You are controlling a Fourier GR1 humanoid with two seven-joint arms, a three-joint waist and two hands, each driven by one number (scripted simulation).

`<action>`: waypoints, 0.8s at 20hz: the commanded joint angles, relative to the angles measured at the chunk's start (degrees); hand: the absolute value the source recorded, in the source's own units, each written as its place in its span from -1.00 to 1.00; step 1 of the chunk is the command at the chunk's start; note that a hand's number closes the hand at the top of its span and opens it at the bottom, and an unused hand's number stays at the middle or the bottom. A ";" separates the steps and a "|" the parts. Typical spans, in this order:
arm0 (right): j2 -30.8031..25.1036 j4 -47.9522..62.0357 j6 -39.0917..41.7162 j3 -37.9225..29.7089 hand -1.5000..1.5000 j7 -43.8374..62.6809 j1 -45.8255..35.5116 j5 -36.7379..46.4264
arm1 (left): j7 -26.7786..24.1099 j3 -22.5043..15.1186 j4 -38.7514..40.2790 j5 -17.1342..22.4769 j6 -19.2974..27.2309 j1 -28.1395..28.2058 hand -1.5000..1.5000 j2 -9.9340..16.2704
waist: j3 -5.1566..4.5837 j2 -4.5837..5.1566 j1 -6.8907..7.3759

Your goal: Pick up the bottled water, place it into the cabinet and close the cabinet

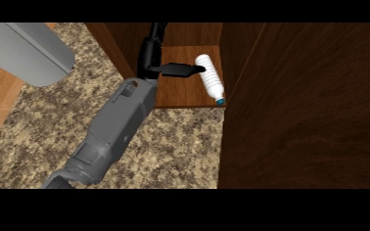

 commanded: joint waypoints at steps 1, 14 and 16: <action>0.44 -1.63 -2.30 2.80 -1.00 1.43 1.32 3.07 | -0.40 1.47 -6.03 1.95 -3.75 6.48 -1.00 3.04 | -0.27 -0.56 1.63; 0.29 -1.01 -2.48 2.07 -1.00 1.26 0.99 1.47 | 13.49 -8.64 -41.21 5.15 -3.89 28.46 -1.00 3.31 | -0.23 -1.01 3.36; 1.91 0.70 -4.06 2.37 -1.00 0.99 -0.66 2.78 | 14.16 -9.71 -47.04 4.88 -4.14 32.63 -1.00 4.76 | -0.23 -0.83 3.19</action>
